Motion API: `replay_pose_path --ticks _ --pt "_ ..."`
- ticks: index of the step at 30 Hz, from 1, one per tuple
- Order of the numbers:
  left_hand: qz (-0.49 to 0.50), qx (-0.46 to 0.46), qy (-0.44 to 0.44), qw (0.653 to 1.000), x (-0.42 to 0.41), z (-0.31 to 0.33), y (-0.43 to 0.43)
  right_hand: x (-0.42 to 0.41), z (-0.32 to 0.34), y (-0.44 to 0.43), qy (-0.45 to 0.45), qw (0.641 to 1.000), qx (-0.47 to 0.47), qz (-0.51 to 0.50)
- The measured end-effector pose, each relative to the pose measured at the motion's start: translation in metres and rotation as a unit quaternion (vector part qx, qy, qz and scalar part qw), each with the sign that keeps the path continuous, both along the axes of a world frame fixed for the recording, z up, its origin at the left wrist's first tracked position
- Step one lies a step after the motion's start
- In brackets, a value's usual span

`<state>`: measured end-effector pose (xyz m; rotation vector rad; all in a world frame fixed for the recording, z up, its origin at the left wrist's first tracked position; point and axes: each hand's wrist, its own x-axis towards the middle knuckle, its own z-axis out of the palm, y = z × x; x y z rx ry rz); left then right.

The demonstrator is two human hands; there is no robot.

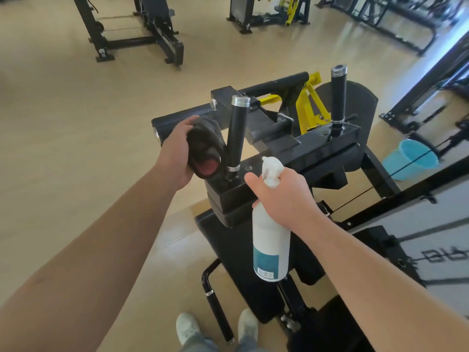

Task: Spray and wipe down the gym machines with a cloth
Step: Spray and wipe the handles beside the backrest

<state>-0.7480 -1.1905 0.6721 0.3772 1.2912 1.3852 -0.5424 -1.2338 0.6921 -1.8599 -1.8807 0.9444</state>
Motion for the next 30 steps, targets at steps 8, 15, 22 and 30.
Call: replay_pose_path --ticks 8,15,22,30 --pt "-0.028 -0.030 0.095 0.995 0.006 -0.008 0.018 0.006 -0.005 0.004 -0.022 0.999 -0.025 0.011" --pt "-0.118 0.096 0.136 0.979 0.009 -0.006 0.007 0.012 -0.005 0.001 -0.008 1.000 -0.013 0.006" --pt "-0.192 0.179 0.252 0.932 -0.007 -0.007 -0.024 0.016 -0.010 0.003 0.017 0.999 -0.022 0.021" --pt "-0.169 0.160 0.412 0.881 0.017 -0.008 -0.016 0.010 -0.014 0.003 0.025 0.999 -0.002 0.033"
